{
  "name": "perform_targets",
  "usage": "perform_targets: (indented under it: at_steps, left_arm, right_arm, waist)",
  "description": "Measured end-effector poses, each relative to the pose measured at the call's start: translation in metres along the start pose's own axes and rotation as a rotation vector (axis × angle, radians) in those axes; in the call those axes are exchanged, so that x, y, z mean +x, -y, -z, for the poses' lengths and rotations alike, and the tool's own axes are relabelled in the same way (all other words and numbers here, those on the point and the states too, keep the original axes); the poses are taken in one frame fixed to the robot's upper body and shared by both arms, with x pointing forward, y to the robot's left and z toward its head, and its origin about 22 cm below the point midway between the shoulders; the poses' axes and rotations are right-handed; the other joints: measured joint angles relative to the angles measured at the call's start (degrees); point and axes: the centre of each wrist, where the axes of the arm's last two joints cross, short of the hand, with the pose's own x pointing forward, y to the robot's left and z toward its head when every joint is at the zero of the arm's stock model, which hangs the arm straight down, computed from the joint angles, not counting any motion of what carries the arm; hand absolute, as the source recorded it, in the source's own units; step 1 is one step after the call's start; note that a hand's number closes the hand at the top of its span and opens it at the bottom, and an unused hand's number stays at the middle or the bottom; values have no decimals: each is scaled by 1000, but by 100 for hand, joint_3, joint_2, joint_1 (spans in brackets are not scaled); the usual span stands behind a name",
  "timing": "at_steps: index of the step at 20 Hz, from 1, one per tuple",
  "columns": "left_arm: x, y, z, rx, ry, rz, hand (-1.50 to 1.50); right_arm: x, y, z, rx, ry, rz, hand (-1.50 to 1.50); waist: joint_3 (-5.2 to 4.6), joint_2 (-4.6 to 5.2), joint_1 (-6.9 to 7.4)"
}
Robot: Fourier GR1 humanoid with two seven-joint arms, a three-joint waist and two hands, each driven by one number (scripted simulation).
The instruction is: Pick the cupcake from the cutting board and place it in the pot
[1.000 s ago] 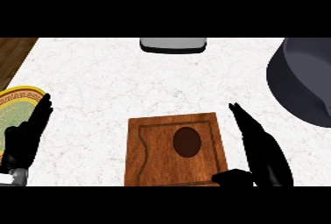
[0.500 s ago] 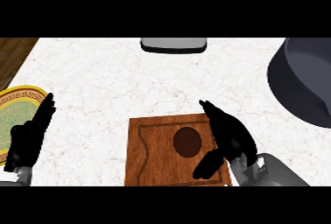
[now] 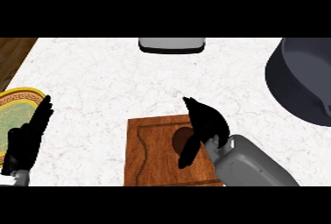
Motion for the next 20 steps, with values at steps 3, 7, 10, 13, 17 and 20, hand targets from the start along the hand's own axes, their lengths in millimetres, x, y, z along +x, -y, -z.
perform_targets:
  at_steps: [3, 7, 10, 13, 17, 20]
  left_arm:
    - [0, -1, 3, -3, -5, -2, 0]
    - [-1, -6, 1, 3, 2, -4, 0]
    - [1, -8, 0, 7, -2, -2, 0]
    - [2, -4, -4, 2, -3, -5, 0]
    - [4, -5, 0, 6, -5, -3, 0]
    - [-1, -8, -1, 7, -3, -2, 0]
  right_arm:
    - [9, -6, 10, 14, -17, -27, -150]
    - [11, -10, 23, 41, -48, -46, -150]
    - [9, -15, 26, 60, -65, -53, -150]
    - [9, -23, 31, 71, -79, -60, -150]
    - [9, -28, 39, 69, -105, -71, -150]
    - [9, -34, 45, 67, -120, -79, -150]
  waist:
    - [1, 2, -17]
    - [3, -1, -28]
    - [4, -7, -48]
    - [5, -9, -51]
    - [5, -5, -61]
    - [5, -4, -60]
